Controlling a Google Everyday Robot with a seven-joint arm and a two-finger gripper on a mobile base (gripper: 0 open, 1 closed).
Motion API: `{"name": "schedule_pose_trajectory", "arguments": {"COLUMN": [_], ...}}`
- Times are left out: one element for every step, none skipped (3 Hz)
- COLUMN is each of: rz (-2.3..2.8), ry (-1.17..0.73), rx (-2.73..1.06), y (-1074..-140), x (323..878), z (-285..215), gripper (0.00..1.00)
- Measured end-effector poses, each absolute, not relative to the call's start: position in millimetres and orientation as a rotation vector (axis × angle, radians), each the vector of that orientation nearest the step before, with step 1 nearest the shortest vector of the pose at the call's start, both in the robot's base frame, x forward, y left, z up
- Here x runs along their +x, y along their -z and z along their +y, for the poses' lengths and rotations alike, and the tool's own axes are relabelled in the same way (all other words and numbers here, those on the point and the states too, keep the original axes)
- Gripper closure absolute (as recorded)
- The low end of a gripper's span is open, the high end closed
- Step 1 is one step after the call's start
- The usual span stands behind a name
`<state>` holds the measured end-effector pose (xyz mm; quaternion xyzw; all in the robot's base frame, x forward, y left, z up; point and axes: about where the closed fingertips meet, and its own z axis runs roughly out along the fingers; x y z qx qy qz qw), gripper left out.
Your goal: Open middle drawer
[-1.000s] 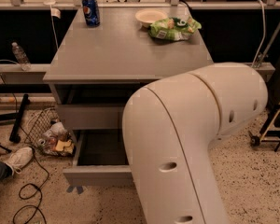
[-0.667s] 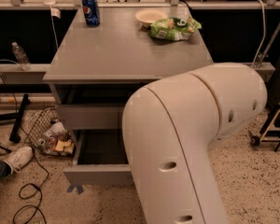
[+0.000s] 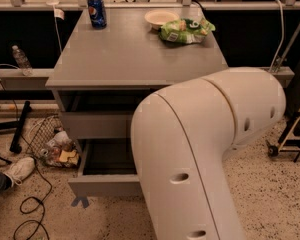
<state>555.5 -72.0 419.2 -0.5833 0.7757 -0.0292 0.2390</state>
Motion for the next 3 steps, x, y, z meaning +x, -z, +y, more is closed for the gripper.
{"name": "schedule_pose_trajectory", "arguments": {"rz": [2.106, 2.087, 2.044], "ry": [0.095, 0.128, 0.140], "rx": [-1.591, -1.525, -1.410], "y": [-426.8, -455.4, -501.0], "x": [558.6, 555.0, 554.0], "z": [-76.3, -104.1, -135.8], "gripper": [0.00, 0.00, 0.00]}}
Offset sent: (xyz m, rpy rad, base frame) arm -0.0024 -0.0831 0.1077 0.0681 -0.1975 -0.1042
